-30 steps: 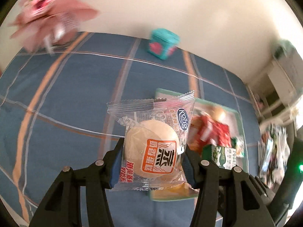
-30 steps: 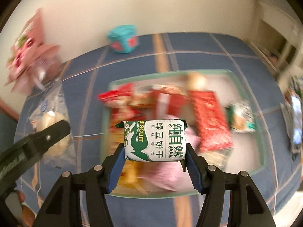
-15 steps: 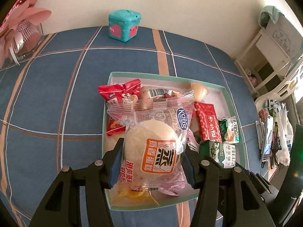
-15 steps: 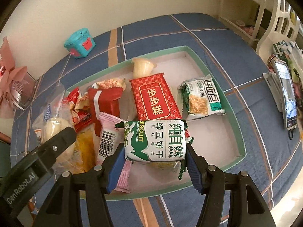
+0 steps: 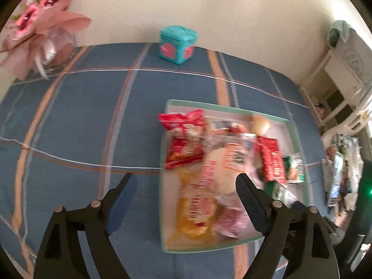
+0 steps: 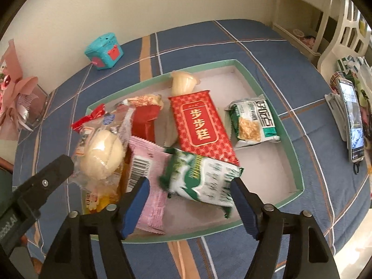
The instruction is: Organize snacks
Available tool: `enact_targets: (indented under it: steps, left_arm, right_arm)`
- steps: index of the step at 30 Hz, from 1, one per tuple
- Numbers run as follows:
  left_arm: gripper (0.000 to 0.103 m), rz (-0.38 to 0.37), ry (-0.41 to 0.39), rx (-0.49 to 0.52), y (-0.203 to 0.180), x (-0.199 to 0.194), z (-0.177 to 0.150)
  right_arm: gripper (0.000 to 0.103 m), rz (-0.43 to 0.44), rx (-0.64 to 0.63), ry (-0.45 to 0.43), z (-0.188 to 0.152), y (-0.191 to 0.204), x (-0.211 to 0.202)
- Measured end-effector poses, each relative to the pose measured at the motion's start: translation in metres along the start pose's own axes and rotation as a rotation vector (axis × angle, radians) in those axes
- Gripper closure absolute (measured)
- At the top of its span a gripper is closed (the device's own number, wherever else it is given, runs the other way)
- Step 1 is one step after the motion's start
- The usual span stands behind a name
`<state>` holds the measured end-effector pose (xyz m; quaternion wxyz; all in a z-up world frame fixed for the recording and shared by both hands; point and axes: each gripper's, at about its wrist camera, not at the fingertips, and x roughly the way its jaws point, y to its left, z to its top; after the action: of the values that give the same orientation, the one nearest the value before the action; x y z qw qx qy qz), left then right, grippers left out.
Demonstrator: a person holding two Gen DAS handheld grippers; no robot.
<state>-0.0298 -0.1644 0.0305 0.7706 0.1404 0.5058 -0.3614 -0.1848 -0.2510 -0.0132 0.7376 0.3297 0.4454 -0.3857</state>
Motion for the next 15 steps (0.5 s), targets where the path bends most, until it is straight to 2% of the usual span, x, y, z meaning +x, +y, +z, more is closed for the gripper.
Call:
enact_targets:
  steps: [2,5,8,11,15]
  left_arm:
    - [0.003,0.062,-0.018,-0.003,0.009,-0.003,-0.003]
    - [0.002,0.15,-0.023,0.005,0.022,-0.006,-0.008]
    - [0.002,0.171,-0.02,0.0,0.032,-0.008,-0.012]
    - [0.002,0.184,-0.021,-0.005,0.04,-0.009,-0.016]
    - [0.002,0.194,-0.029,-0.023,0.049,-0.006,-0.018]
  right_arm:
    - [0.024,-0.002,-0.017,-0.003,-0.002,0.005,-0.002]
    - [0.014,0.001,-0.041,-0.015,-0.005,0.013,-0.005]
    - [0.012,0.007,-0.067,-0.028,-0.011,0.022,-0.008]
    - [0.0,0.005,-0.091,-0.033,-0.016,0.03,-0.011]
    - [0.0,0.016,-0.114,-0.052,-0.02,0.038,-0.014]
